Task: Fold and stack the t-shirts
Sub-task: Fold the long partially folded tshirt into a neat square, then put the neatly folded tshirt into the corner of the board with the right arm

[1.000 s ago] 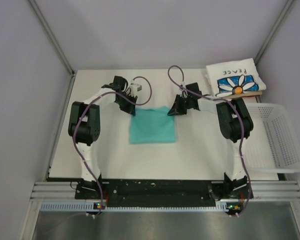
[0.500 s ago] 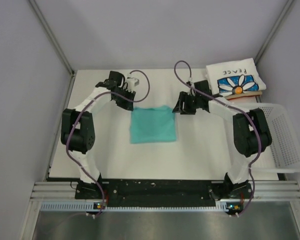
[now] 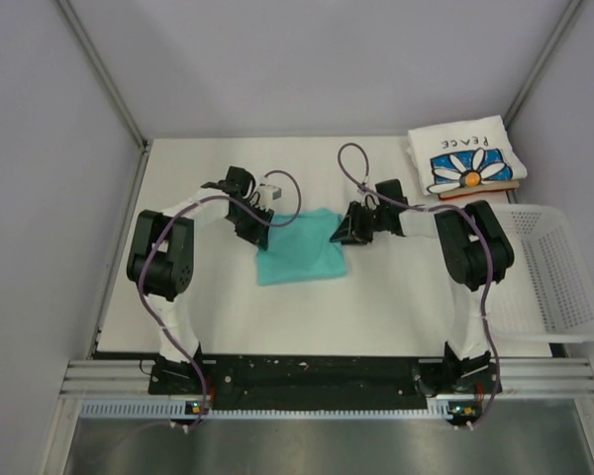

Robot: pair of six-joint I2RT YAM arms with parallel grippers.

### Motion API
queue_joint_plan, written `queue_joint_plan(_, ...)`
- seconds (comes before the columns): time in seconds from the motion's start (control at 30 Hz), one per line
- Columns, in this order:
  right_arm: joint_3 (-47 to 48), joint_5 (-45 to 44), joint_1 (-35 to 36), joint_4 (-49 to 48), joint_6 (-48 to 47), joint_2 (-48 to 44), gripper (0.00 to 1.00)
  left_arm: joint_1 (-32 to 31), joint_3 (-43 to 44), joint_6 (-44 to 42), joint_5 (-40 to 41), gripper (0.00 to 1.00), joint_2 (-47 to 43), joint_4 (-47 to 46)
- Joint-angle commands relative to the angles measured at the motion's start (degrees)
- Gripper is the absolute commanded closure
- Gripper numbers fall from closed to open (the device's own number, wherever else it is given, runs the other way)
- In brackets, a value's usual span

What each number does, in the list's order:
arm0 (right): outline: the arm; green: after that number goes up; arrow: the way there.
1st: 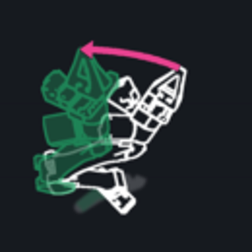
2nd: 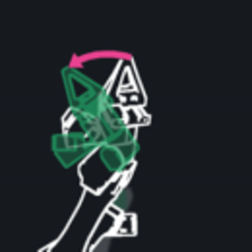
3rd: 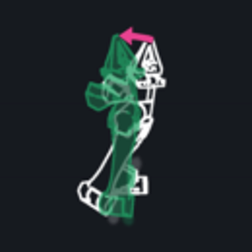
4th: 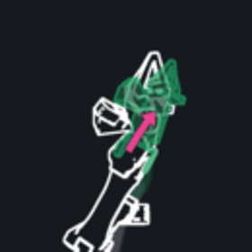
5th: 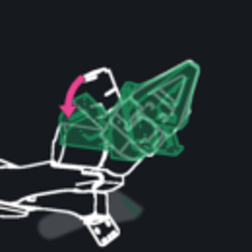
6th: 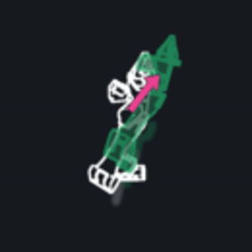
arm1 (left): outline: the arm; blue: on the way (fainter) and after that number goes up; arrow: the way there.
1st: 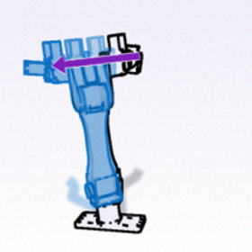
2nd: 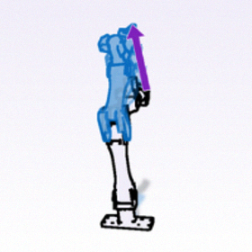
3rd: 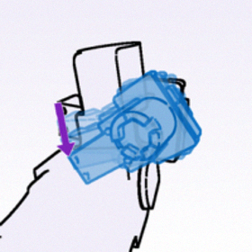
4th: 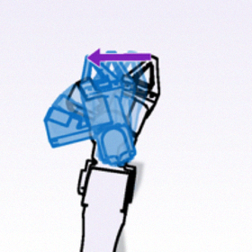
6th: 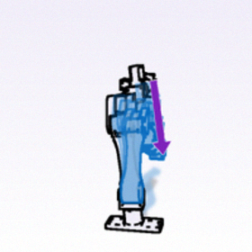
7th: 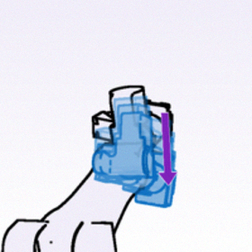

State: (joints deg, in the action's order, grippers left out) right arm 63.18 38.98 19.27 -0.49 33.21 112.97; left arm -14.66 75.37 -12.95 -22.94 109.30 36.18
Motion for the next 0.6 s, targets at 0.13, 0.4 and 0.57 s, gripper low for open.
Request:
queue_joint_plan(0.13, 1.4, 5.8, 0.2, -8.4, 5.1, 3.9, 1.0, 1.3, 2.7, 0.5, 2.6, 0.69, 3.4, -1.9)
queue_joint_plan(0.4, 6.9, 1.5, -1.0, 4.8, -5.0, 1.3, 1.0, 3.0, 3.3, -0.8, 5.4, 0.6, -1.4, -2.7)
queue_joint_plan(0.57, 11.2, -3.5, -1.1, 13.6, -11.8, 0.1, 1.0, 5.1, 5.1, -1.9, 6.4, 0.5, -5.7, -1.5)
